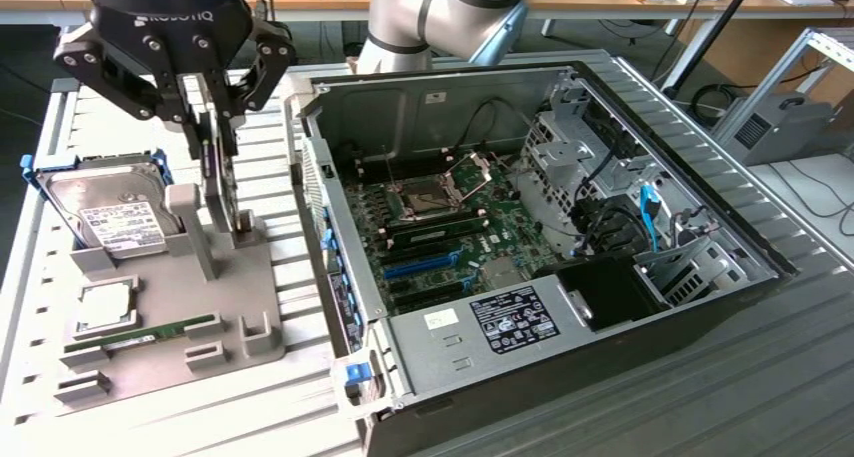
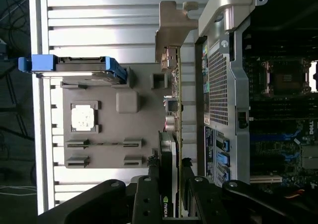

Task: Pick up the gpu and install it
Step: 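Pick up the gpu and move the gpu toward the slot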

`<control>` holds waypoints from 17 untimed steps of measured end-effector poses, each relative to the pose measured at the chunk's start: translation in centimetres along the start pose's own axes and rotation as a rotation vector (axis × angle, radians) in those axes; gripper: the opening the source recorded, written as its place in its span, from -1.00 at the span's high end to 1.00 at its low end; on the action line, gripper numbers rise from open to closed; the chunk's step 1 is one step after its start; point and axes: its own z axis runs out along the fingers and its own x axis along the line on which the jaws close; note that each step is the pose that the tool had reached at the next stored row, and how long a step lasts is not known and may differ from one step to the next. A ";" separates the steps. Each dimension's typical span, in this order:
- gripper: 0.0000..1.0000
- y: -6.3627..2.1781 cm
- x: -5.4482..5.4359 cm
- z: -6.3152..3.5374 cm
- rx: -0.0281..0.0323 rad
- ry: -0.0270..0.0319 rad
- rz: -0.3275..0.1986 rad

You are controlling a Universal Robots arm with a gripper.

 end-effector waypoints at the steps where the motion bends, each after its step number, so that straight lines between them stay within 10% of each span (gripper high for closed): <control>1: 0.44 0.01 0.0 -0.26 0.0001 0.0001 0.000; 17: 0.44 0.06 -0.6 -1.00 0.0000 0.0001 0.000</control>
